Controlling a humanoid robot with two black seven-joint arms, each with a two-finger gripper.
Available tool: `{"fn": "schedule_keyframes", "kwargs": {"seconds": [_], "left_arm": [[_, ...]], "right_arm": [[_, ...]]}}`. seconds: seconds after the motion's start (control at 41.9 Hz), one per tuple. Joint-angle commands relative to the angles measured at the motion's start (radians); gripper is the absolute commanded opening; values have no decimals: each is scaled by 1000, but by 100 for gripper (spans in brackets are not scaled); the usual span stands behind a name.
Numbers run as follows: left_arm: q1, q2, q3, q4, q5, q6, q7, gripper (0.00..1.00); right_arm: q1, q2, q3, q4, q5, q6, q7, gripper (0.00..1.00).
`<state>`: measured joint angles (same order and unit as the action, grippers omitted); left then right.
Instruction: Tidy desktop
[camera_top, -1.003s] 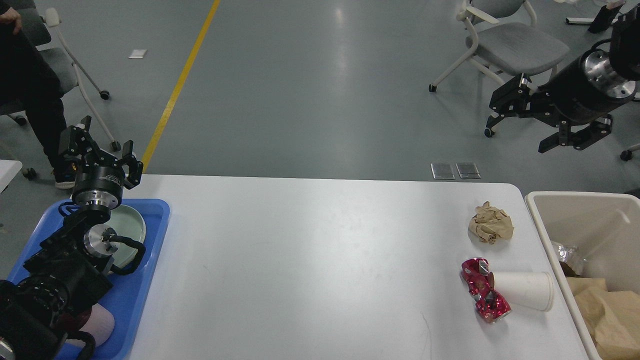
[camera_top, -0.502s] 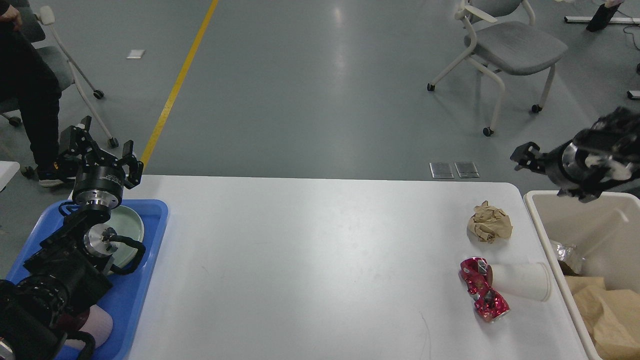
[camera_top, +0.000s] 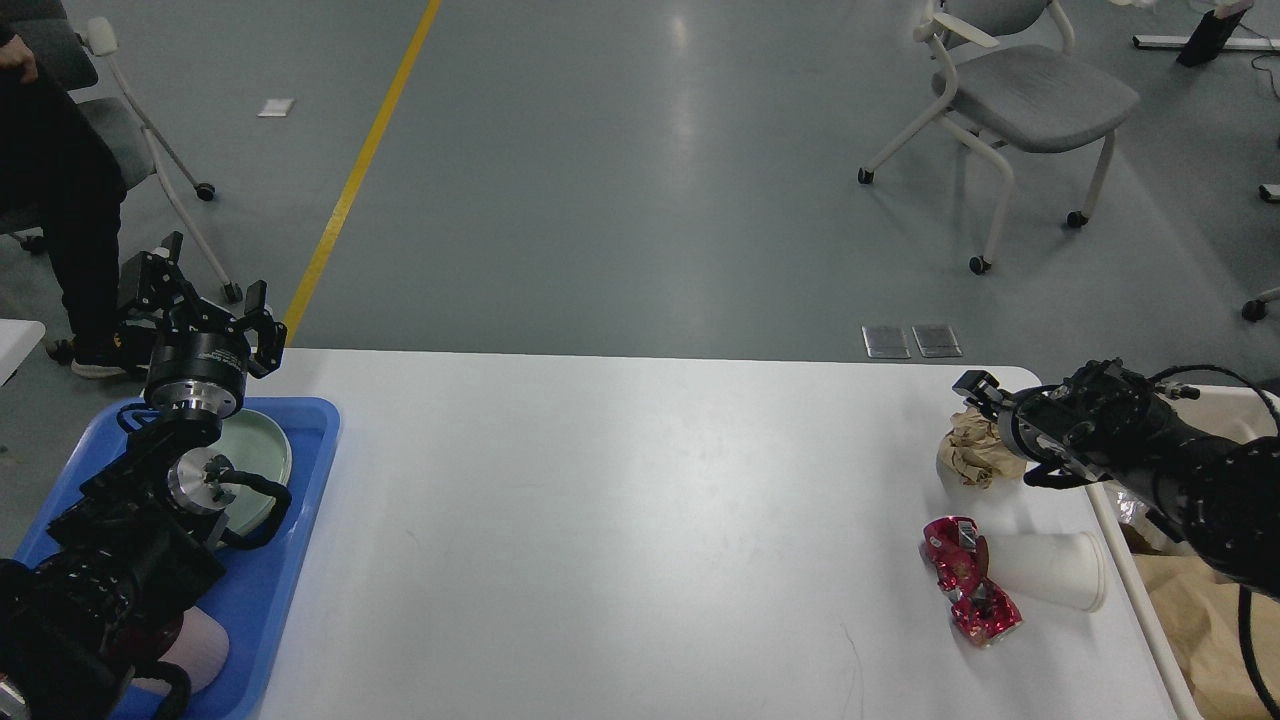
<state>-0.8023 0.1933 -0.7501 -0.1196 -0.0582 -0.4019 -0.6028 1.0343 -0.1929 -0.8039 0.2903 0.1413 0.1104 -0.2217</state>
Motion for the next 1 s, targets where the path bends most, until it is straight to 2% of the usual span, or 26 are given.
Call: {"fn": "schedule_keyframes", "kwargs": {"seconds": [0.0,0.215,0.311,0.382,0.478,0.764,0.979], "left_arm": [[0,0,0,0,0,0,0,97],[0,0,0,0,0,0,0,97],[0,0,0,0,0,0,0,97],[0,0,0,0,0,0,0,97],[0,0,0,0,0,0,0,97],[0,0,0,0,0,0,0,97],[0,0,0,0,0,0,0,97]], "right_arm": [[-31,30,0,-45,0,0,1,100],[-65,49,-3,-46,0,-44,1,100],[-71,55,-3,-46,-2,-67,1,95],[-76,56,-1,-46,0,-90,1,84],[-89,61,-3,-46,0,-113,1,73],[-103,64,26,-40,4,-132,-1,0],[-100,59,41,-31,4,-141,-1,0]]}}
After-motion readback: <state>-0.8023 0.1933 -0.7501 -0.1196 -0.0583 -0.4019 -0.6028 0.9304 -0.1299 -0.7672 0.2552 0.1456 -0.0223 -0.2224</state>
